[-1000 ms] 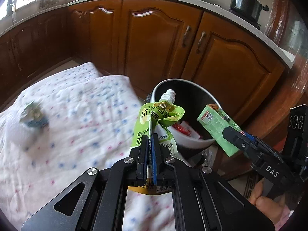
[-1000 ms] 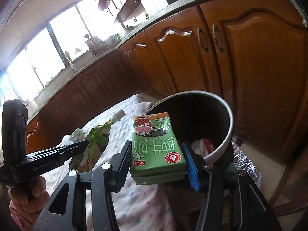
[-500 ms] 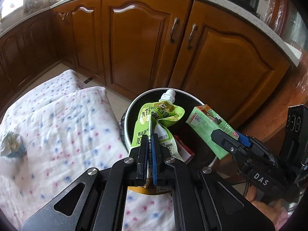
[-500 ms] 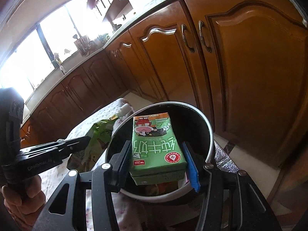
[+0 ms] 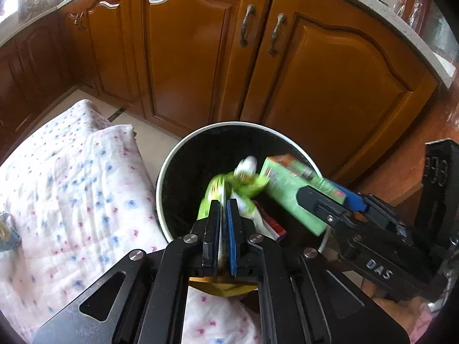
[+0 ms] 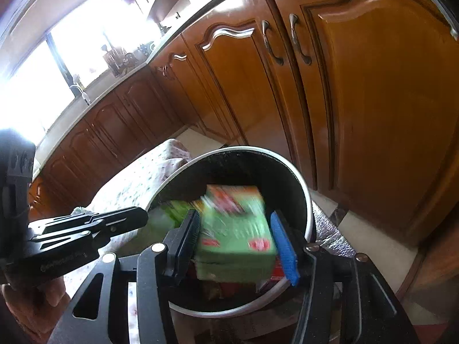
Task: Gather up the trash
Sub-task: 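Open both tools to drop the pouch and carton into the bin, then move both tools toward the white foam net and crumpled paper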
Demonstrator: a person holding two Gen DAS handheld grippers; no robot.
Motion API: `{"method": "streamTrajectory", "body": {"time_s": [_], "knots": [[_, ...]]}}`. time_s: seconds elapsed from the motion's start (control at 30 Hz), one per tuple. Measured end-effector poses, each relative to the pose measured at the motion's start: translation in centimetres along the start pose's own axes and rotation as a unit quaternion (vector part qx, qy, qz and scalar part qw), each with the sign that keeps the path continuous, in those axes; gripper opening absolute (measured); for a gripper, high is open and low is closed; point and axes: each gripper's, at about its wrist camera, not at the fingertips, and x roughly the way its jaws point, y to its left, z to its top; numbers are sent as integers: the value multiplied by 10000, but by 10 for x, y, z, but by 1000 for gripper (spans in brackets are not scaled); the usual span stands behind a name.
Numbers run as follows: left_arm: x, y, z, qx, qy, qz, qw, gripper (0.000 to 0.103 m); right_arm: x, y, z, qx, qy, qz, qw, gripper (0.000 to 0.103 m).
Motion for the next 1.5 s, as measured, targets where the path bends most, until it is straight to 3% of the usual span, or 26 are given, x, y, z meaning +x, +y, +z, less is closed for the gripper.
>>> {"method": "streamTrajectory", "body": {"time_s": [0.07, 0.13, 0.33, 0.5, 0.87, 1.2, 1.5], "knots": [[-3, 0, 0, -12, -34, 21, 10000, 18, -2, -3, 0, 80, -29, 16, 10000, 56], [-8, 2, -4, -90, -106, 13, 9999, 38, -7, -4, -3, 144, -94, 38, 9998, 56], [-28, 23, -28, -385, -243, 13, 9990, 38, -22, 4, -14, 218, -214, 202, 9993, 57], [-48, 49, -62, -716, -400, 138, 9965, 39, -31, 27, -30, 211, -307, 435, 9984, 71], [-92, 124, -134, -1637, -508, 564, 9836, 42, -16, 98, -61, -48, 119, 1036, 9945, 88], [-123, 198, -176, -2353, -567, 859, 9665, 42, 2, 161, -83, -455, 417, 1254, 9902, 88], [-145, 234, -197, -2604, -680, 949, 9584, 47, 15, 200, -91, -712, 576, 1311, 9871, 88]]}}
